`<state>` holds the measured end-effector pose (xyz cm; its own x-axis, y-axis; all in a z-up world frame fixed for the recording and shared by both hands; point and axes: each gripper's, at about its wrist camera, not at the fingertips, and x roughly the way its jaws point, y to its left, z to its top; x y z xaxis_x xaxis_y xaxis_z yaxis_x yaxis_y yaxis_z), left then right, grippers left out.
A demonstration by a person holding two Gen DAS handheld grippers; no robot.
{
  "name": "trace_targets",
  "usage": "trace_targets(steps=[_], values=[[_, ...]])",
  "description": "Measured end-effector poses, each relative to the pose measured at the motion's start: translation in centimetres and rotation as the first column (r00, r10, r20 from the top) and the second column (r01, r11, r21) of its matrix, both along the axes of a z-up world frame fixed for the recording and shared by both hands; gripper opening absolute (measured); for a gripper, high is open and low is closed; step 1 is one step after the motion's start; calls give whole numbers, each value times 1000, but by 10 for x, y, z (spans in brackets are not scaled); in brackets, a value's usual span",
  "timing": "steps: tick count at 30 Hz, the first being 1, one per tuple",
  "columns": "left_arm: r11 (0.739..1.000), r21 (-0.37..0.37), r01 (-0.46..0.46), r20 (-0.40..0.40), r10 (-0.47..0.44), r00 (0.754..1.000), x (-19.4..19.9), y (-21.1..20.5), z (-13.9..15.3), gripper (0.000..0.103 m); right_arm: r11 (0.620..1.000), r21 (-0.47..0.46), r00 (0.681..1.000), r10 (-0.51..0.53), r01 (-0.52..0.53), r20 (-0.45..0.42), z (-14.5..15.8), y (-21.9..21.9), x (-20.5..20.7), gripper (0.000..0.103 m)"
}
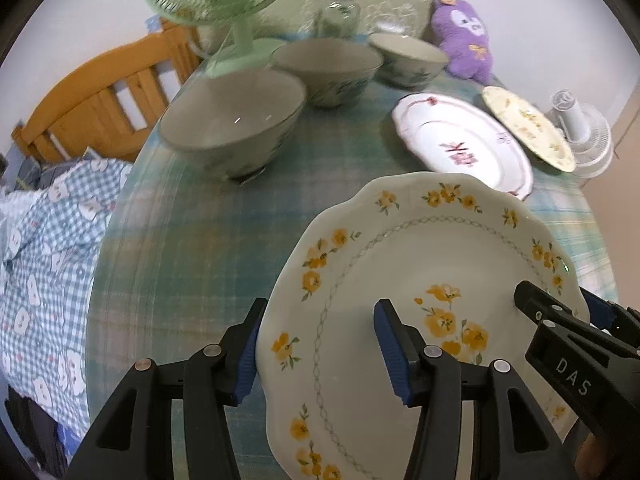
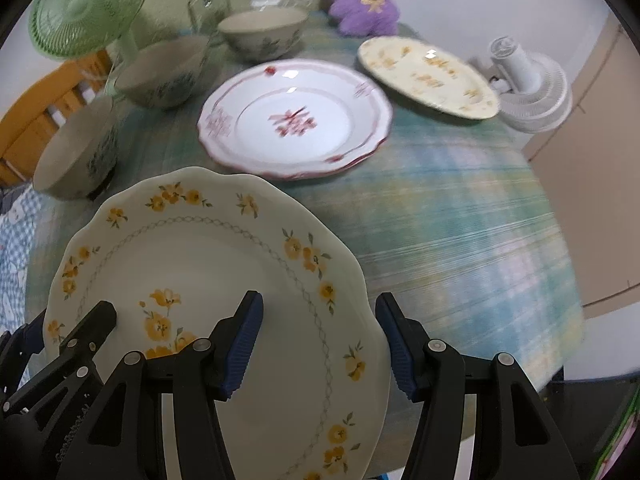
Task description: Organize plates and bowls
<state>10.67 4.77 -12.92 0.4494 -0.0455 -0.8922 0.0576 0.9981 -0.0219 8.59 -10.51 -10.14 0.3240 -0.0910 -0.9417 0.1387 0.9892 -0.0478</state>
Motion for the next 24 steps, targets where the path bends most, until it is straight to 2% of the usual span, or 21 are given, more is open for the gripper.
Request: trace_targets(steps=[8, 12, 24], values=[[998, 2, 55, 44, -55, 998, 0, -38, 19, 53, 999, 2, 998, -49, 49, 49, 23, -42, -5, 62], [999, 10, 40, 59, -40, 997, -2, -60, 23, 53, 1000, 9, 998, -31, 30, 62, 25, -66, -3, 62], [1000, -5, -11, 33, 11, 999, -1, -145, 18, 53, 1000, 5, 998, 13, -14, 60, 26, -155, 8, 62]])
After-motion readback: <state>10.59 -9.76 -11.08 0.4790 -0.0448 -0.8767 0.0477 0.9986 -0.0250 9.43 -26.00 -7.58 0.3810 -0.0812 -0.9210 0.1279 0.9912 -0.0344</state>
